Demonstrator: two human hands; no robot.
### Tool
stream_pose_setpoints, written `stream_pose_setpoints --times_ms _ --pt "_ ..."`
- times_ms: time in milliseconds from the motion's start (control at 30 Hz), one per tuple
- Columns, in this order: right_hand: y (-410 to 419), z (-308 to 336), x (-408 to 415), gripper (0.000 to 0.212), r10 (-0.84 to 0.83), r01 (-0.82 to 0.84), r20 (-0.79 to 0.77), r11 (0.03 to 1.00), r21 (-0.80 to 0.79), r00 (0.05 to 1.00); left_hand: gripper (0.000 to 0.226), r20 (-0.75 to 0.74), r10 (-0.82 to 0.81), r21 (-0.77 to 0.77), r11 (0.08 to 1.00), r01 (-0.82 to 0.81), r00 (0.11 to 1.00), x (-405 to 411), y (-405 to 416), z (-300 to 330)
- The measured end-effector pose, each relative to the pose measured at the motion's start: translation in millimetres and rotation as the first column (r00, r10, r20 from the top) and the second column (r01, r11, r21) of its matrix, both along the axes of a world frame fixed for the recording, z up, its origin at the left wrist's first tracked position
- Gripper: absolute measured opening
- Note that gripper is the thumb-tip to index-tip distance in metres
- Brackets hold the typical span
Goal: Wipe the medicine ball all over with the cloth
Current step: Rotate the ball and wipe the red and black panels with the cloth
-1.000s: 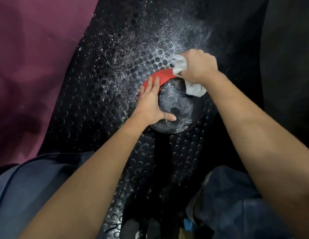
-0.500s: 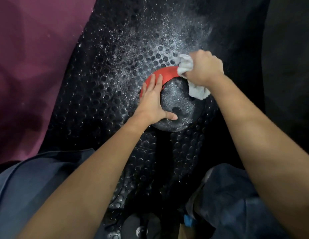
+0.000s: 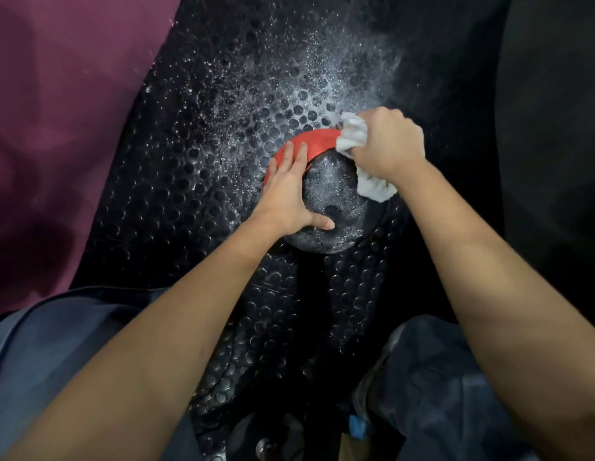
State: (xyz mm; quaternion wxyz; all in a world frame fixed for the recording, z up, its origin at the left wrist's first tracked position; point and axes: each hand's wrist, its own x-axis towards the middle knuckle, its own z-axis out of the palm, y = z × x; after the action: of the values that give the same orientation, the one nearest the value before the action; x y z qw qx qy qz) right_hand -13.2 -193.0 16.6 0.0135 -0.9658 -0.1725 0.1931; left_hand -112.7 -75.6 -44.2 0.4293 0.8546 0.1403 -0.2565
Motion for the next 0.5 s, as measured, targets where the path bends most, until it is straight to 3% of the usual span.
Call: stream_pose_setpoints --times_ms 167,500 --pt "3.8 -0.7 -5.9 0.016 0.074 -0.074 -0.002 0.997 0.004 0.997 0.144 -0.003 0.010 -0.009 1.000 -0.010 1.000 1.8 3.1 -2.2" --pt "2.6 -2.2 3.0 0.012 -0.008 0.008 0.020 1.000 0.015 1.000 0.142 0.014 0.002 -0.004 1.000 -0.002 1.000 9.0 1.8 -2.2"
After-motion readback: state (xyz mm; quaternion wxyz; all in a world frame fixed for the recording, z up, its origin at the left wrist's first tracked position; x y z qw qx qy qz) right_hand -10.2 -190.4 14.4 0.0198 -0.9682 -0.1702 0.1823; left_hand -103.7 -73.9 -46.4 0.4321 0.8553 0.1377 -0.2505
